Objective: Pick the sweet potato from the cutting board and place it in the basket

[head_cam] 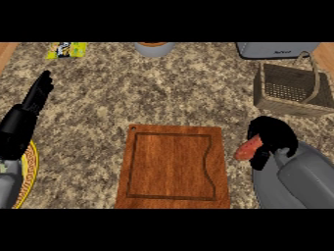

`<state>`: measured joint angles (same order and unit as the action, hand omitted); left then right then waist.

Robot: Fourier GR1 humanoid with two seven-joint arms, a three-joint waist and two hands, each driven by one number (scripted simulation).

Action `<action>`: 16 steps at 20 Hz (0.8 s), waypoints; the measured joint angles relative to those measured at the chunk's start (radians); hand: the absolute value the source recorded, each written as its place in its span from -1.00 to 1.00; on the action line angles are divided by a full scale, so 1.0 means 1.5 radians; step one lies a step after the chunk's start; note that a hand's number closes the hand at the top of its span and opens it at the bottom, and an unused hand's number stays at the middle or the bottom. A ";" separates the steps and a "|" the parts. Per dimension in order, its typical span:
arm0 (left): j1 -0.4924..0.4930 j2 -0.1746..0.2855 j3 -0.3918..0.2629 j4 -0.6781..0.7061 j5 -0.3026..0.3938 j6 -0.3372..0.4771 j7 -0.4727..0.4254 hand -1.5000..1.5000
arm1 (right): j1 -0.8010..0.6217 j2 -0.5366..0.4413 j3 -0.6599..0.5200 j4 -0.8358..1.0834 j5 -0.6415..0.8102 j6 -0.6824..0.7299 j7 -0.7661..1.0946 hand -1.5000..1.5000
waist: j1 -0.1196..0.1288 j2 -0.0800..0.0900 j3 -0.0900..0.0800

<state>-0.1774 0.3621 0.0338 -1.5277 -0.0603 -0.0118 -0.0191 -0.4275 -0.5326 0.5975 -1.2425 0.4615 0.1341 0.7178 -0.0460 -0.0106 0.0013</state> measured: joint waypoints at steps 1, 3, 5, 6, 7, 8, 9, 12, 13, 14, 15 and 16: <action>0.003 0.002 0.004 -0.001 0.001 0.000 0.000 0.00 | 0.001 -0.045 -0.018 0.006 0.000 0.001 -0.031 1.00 | -0.006 0.000 0.001; 0.005 0.005 0.010 -0.002 0.004 0.002 0.002 0.00 | 0.001 -0.129 -0.056 0.022 -0.003 -0.003 -0.101 1.00 | -0.013 0.002 0.003; 0.008 0.007 0.016 -0.004 0.005 0.004 0.002 0.00 | 0.003 -0.204 -0.099 0.044 -0.011 -0.016 -0.175 1.00 | -0.017 0.003 0.004; 0.010 0.007 0.018 -0.004 0.007 0.004 0.000 0.00 | 0.001 -0.237 -0.125 0.057 -0.019 -0.024 -0.213 1.00 | -0.016 0.004 0.004; 0.013 0.007 0.019 -0.006 0.007 0.004 -0.002 0.00 | -0.001 -0.266 -0.151 0.071 -0.030 -0.033 -0.250 1.00 | -0.015 0.005 0.005; 0.016 0.008 0.019 -0.009 0.008 0.003 -0.002 0.00 | -0.005 -0.292 -0.180 0.084 -0.044 -0.044 -0.286 1.00 | -0.016 0.004 0.006; 0.014 0.006 0.018 -0.011 0.008 0.004 0.000 0.00 | -0.010 -0.311 -0.211 0.097 -0.061 -0.056 -0.322 1.00 | -0.015 0.005 0.006; 0.017 0.006 0.017 -0.014 0.007 0.003 -0.001 0.00 | -0.030 -0.345 -0.305 0.133 -0.133 -0.078 -0.427 1.00 | -0.012 0.004 0.007; 0.019 0.005 0.016 -0.014 0.008 0.002 -0.002 0.00 | -0.037 -0.352 -0.337 0.146 -0.162 -0.077 -0.460 1.00 | -0.011 0.004 0.007; 0.020 0.003 0.013 -0.017 0.006 0.002 -0.001 0.00 | -0.044 -0.360 -0.367 0.159 -0.191 -0.069 -0.493 1.00 | -0.008 0.004 0.007; 0.021 0.003 0.013 -0.016 0.006 0.003 -0.004 0.00 | -0.051 -0.366 -0.396 0.171 -0.222 -0.058 -0.527 1.00 | -0.006 0.004 0.007; 0.020 0.000 0.009 -0.018 0.003 0.004 -0.004 0.00 | -0.058 -0.374 -0.424 0.187 -0.250 -0.042 -0.557 1.00 | -0.003 0.005 0.007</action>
<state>-0.1471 0.3624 0.0476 -1.5554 -0.0555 -0.0064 -0.0251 -0.5151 -1.0940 -0.0381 -0.9624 0.0860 0.0712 -0.1181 -0.0509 -0.0031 0.0112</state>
